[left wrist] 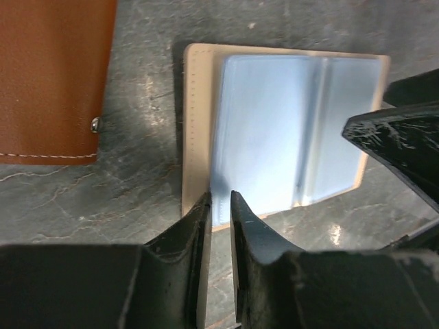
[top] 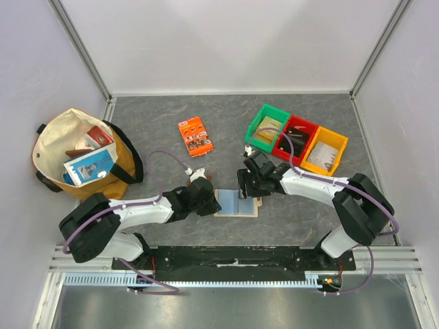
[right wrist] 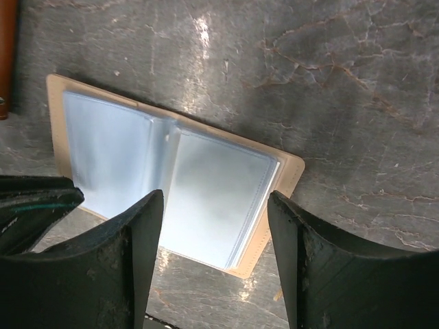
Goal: Take the credit cards out of the card holder
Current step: Remove the credit card from the card holder.
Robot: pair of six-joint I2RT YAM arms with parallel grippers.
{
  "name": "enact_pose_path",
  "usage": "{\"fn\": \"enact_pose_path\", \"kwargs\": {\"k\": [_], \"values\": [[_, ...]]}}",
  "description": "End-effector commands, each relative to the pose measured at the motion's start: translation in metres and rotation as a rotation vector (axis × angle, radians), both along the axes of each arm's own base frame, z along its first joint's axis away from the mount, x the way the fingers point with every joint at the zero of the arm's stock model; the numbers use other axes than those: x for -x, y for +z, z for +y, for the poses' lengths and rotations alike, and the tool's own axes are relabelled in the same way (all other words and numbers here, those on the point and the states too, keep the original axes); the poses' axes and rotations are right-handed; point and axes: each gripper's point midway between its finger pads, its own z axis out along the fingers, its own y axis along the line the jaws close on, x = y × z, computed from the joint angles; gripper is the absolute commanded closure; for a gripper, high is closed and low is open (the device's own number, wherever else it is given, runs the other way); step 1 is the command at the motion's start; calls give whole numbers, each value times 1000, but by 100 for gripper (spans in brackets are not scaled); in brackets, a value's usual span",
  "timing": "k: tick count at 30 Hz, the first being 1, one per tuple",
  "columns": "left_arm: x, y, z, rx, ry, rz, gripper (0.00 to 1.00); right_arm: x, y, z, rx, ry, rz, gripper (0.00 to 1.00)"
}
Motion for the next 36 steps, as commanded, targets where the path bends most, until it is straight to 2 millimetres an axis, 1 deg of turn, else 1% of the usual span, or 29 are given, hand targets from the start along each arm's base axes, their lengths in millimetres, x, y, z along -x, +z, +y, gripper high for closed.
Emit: {"fn": "enact_pose_path", "kwargs": {"k": [1, 3, 4, 5, 11, 14, 19, 24, 30, 34, 36], "values": [[-10, -3, -5, -29, -11, -26, 77, -2, -6, 2, -2, -1, -5, 32], [-6, -8, -3, -35, -10, -6, 77, 0, -8, 1, 1, -1, 1, 32], [-7, -8, -5, -16, -5, -12, 77, 0, -10, 1, 1, -1, 1, 34], [-7, -8, -5, -14, -3, -13, 78, 3, -9, 5, -17, 14, 18, 34], [-4, -10, -6, -8, -10, -2, 78, 7, -10, 16, -69, 35, 44, 38], [-4, -11, -7, -2, -11, 3, 78, 7, -6, 22, -101, 46, 47, 39], [-1, -13, -7, 7, -15, 13, 78, 6, 10, 33, -165, 68, 25, 42], [0, -13, -10, 14, -21, 17, 78, 5, 21, 48, -250, 90, 16, 46], [0, -14, -9, 17, -19, 18, 78, 5, 47, 70, -362, 144, -17, 49], [0, -14, -9, 19, -18, 18, 78, 6, 67, 79, -412, 169, -37, 50], [0, -13, -9, 22, -15, 16, 78, 7, 74, 83, -428, 182, -41, 50]]}}
